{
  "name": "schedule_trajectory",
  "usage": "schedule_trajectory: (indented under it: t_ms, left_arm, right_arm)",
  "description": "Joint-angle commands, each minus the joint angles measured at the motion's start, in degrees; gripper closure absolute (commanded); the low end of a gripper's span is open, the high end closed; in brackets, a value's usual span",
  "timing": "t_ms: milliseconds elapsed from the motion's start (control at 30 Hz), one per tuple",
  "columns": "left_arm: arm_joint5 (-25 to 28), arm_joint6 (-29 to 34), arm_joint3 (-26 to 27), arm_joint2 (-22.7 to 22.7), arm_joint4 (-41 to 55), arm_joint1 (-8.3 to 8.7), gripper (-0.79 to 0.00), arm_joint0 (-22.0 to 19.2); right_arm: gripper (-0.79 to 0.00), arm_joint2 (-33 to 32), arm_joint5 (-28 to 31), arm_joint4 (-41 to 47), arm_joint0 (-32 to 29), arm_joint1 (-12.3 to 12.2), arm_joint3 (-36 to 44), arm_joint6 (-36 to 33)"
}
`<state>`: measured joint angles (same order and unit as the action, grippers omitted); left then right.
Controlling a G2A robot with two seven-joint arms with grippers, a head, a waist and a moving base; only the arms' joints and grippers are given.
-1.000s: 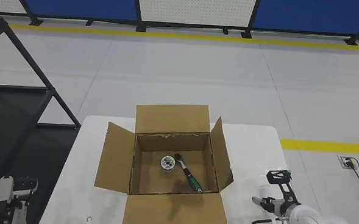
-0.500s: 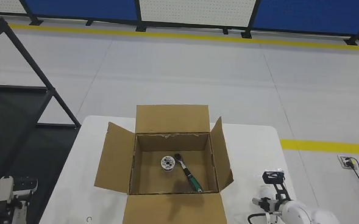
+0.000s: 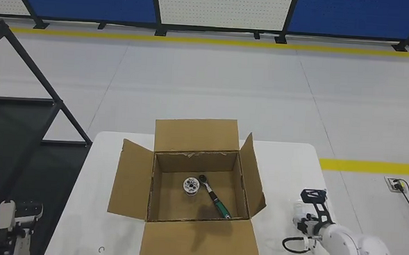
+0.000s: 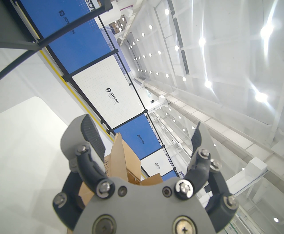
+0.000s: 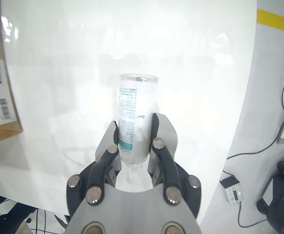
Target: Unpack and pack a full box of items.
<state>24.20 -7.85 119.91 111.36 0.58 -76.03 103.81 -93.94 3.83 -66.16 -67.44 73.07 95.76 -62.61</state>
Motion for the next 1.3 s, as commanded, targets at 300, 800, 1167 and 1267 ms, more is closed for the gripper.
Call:
schedule_trajectory:
  t_ms: [300,800,1167,1267]
  left_arm:
    - [0.0,0.0,0.0,0.0,0.0,0.0,-0.785,0.0]
    - [0.0,0.0,0.0,0.0,0.0,0.0,-0.785,0.0]
    - [0.0,0.0,0.0,0.0,0.0,0.0,-0.785,0.0]
    - [0.0,0.0,0.0,0.0,0.0,0.0,-0.785,0.0]
  right_arm:
    - [0.0,-6.38,5.46,18.9,-4.0,-0.52,19.71,8.32]
    - [0.0,8.43,4.88,22.15,12.05,-1.5,34.14,1.08]
    - [0.0,37.33,-3.74,8.94,29.78,1.41,17.75,3.41]
    - [0.0,43.83,-6.11,8.44,33.45,3.0,11.39,4.99]
